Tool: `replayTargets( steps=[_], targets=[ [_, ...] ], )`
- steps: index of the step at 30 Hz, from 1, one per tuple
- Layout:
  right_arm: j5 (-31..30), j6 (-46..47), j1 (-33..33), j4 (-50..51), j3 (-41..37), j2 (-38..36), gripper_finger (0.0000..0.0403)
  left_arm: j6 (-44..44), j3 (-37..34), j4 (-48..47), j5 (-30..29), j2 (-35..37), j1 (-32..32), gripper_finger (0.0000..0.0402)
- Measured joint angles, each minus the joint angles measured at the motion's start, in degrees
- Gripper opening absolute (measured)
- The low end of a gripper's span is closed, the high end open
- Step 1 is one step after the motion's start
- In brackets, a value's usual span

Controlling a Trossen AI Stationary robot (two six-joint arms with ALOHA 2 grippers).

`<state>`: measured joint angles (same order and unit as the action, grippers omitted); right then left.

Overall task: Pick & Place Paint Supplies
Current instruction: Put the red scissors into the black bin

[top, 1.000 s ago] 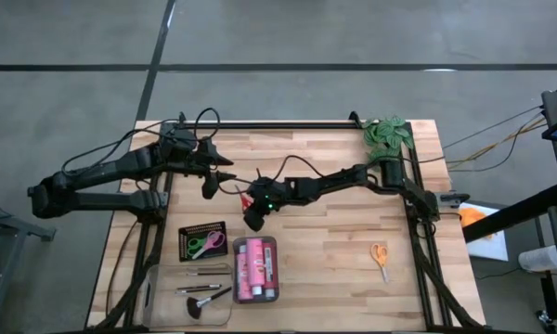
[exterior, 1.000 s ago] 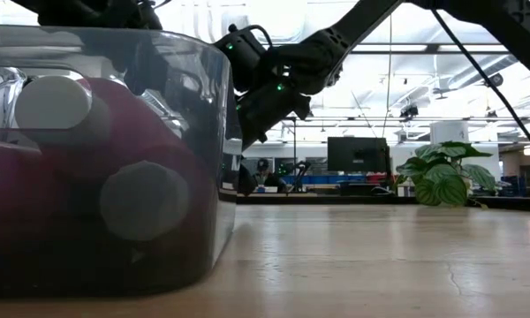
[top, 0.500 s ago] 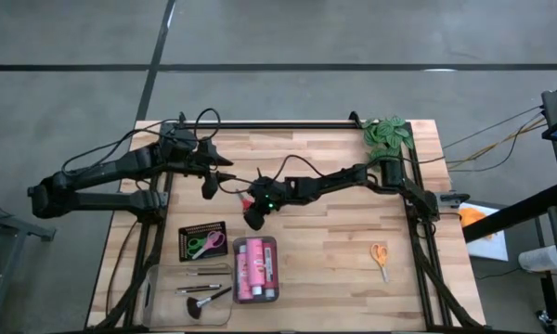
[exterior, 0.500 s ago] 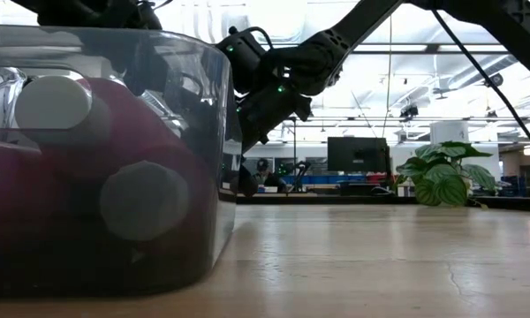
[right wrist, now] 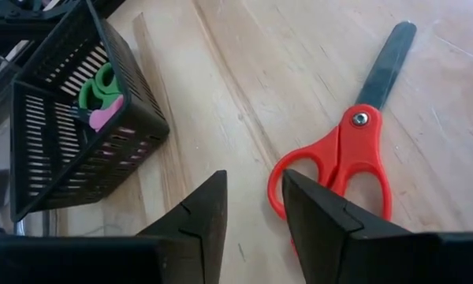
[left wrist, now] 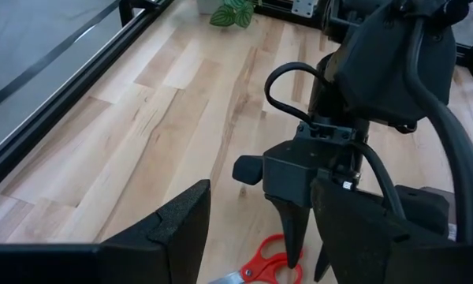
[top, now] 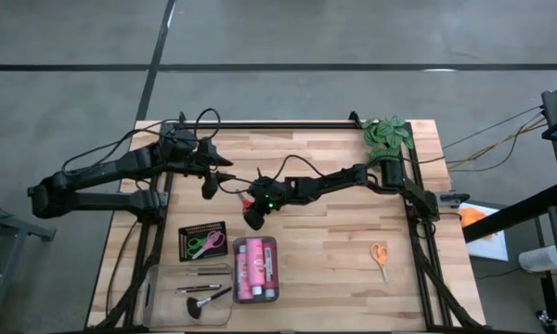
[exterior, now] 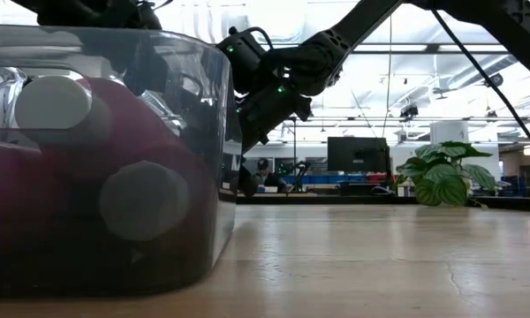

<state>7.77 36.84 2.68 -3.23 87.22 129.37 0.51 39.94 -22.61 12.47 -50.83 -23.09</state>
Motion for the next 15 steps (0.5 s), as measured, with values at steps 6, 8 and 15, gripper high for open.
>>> replayTargets(
  steps=[6,8,15],
  targets=[
    [-1.4,-4.3,-0.1,-0.3,-0.2,-3.5,0.0121,0.0,0.0,0.0,0.0,0.0,0.0,0.0224],
    [-3.0,-5.8,-0.1,-0.8,-0.6,-5.4,0.0121,0.0,0.0,0.0,0.0,0.0,0.0,0.0224],
    [-6.5,-7.5,-0.1,-7.1,-9.8,-14.1,0.0121,0.0,0.0,-0.1,0.0,0.0,0.0,0.0224]
  ],
)
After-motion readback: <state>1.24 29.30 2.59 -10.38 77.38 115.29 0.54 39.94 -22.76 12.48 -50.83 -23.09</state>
